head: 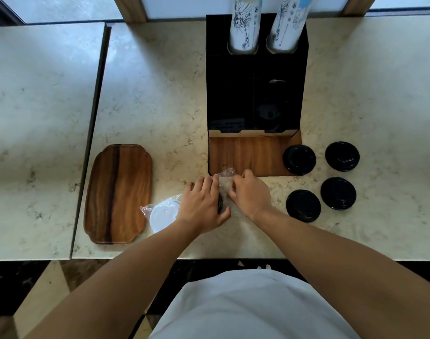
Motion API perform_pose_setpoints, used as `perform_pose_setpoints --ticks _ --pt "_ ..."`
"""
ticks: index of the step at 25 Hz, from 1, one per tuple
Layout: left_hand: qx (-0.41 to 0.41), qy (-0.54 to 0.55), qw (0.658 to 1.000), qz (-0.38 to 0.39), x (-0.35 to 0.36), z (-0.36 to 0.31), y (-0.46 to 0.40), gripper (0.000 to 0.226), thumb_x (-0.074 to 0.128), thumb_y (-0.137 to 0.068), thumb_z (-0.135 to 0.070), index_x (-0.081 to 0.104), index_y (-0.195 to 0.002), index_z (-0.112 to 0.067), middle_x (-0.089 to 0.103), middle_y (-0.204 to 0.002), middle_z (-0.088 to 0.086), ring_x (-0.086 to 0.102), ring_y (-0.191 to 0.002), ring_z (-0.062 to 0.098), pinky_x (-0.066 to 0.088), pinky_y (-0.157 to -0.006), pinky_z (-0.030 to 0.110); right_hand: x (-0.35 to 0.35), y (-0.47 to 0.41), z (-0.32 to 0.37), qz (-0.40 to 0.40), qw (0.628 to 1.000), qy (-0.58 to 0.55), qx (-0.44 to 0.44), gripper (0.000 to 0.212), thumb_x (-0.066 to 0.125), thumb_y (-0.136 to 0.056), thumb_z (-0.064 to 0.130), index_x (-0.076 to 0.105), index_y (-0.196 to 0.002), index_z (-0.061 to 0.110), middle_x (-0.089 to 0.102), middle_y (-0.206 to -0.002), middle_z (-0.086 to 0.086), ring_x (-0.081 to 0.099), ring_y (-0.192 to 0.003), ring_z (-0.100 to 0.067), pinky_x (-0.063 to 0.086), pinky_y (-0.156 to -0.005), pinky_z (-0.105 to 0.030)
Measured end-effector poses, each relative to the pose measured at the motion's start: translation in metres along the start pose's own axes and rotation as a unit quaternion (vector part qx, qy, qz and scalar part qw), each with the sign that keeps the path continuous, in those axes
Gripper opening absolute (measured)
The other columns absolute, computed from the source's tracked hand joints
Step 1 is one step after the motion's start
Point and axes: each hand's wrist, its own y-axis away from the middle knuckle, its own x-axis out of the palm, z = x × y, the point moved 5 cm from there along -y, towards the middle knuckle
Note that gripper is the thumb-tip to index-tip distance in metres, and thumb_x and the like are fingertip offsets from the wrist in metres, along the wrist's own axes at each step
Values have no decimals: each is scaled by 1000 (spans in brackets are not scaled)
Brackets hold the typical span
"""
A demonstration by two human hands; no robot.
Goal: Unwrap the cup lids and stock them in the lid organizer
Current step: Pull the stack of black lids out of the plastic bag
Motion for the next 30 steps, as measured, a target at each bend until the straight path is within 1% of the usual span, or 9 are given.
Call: perform_pose_setpoints --ticks 2,5,9,12,16,22,24,27,30 --pt "-1 1 1000 0 0 0 0 91 46 -87 -66 44 -145 4 60 -127 20 55 -111 37 47 -90 51 -2 0 1 3 1000 7 3 26 56 -99 33 68 -105 12 60 -108 -10 65 -84 -26 51 -66 -34" --pt "1 1 1000 2 1 0 0 92 45 -87 -66 42 -147 4 59 -128 20 55 -112 37 47 -90 51 -3 -2 1 3 1000 3 19 27 56 -98 33 68 -105 10 60 -109 -10 65 -86 -25 52 -68 -34" --pt "2 0 1000 4 0 0 0 93 46 -87 -66 43 -147 4 60 -128 21 55 -112 37 48 -91 51 -3 -3 -3 3 999 -7 42 29 56 -96 34 68 -99 9 60 -105 -10 62 -81 -23 43 -62 -32" --pt "2 -5 1000 4 0 0 1 92 44 -88 -67 43 -147 4 60 -128 20 55 -112 37 48 -91 51 -5 -3 -12 -2 997 -38 70 27 55 -95 32 67 -95 8 59 -104 -8 55 -74 -19 41 -60 -32" --pt "2 -9 1000 5 -2 -1 1 93 41 -88 -69 43 -146 4 59 -127 19 55 -112 36 48 -88 50 -8 -2 -26 -5 990 -91 108 24 57 -96 30 66 -93 9 58 -106 -6 61 -77 -21 50 -63 -35" --pt "2 -7 1000 9 -1 0 1 94 39 -88 -71 42 -146 3 59 -127 20 53 -113 37 48 -89 51 -10 2 -54 -38 973 -162 162 20 56 -99 29 59 -86 14 61 -104 -7 57 -78 -19 45 -68 -34" --pt "2 -7 1000 11 -1 0 1 94 38 -88 -71 41 -147 3 58 -127 20 53 -113 37 48 -90 51 -10 2 -60 -40 968 -179 170 18 56 -100 28 60 -88 14 64 -102 -7 58 -81 -19 46 -71 -34" --pt "0 -3 1000 9 -1 -1 1 95 38 -88 -72 41 -148 3 58 -127 19 54 -113 36 48 -89 51 -10 0 -63 -39 962 -194 189 20 53 -103 25 65 -99 9 69 -101 -8 63 -87 -23 51 -75 -37" --pt "1 0 1000 10 -1 0 1 96 38 -88 -73 40 -148 2 58 -126 18 54 -113 35 48 -89 50 -20 0 -62 -91 948 -235 193 21 48 -104 22 65 -108 10 67 -106 -7 65 -91 -21 55 -80 -38"
